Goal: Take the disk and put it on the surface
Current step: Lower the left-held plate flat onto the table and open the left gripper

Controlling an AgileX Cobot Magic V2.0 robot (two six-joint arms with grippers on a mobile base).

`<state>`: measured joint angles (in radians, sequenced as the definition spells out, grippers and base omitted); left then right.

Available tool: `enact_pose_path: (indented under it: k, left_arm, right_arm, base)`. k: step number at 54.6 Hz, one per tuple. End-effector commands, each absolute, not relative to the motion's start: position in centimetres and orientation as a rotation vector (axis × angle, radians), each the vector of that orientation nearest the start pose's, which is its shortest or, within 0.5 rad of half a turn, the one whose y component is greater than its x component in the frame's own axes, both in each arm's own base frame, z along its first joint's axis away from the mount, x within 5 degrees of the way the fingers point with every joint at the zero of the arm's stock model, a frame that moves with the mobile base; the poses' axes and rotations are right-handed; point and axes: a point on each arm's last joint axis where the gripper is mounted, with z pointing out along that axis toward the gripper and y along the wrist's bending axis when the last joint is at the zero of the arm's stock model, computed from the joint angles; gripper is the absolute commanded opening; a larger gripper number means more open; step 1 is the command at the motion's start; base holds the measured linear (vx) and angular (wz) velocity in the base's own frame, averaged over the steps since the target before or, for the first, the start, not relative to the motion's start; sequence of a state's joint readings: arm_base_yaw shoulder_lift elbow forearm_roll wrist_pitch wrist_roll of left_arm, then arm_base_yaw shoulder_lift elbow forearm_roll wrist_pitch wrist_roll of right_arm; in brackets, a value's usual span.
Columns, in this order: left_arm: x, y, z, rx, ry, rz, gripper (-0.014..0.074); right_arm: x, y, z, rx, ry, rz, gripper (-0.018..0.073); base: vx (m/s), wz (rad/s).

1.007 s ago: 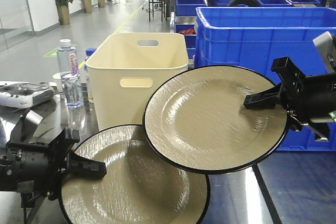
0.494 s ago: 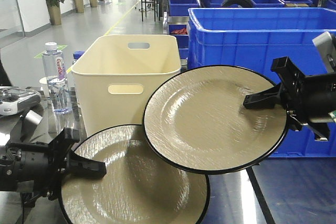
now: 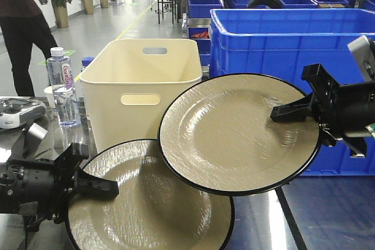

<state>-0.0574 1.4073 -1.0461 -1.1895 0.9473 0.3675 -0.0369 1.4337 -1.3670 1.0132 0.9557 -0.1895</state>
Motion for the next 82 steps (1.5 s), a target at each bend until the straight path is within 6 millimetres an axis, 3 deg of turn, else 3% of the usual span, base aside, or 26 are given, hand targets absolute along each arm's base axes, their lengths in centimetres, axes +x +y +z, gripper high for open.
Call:
enact_pose_path:
  k: [1,33,52,68,82]
  left_arm:
    - [27.3,-8.9,34.9,-0.209,2.213,-1.453,-0.0001]
    - [28.1,-8.5,34.8,-0.274,2.175,-1.385,-0.0001]
    - [27.6,-11.5,34.1,-0.166,2.213,-1.262,-0.0001]
    - [27.6,-11.7,33.8,-0.122,2.226,-1.178,0.0001]
    - [28.9,-12.2,31.2,-0.134,2.335,-1.189,0.0002]
  right_arm:
    - [29.7,5.3,43.0,0.236,2.036,1.217,-0.0005]
    - [29.7,5.3,43.0,0.238,2.033,1.216,-0.0005]
    - [29.9,5.1,43.1,0.256,2.013,1.201,-0.0005]
    - [29.9,5.1,43.1,0.257,2.012,1.2,-0.0005]
    - [29.9,5.1,43.1,0.256,2.014,1.202,-0.0005]
  base:
    - [0.0,0.0]
    - [0.0,0.0]
    - [0.0,0.0]
    - [0.0,0.0]
    - [0.0,0.0]
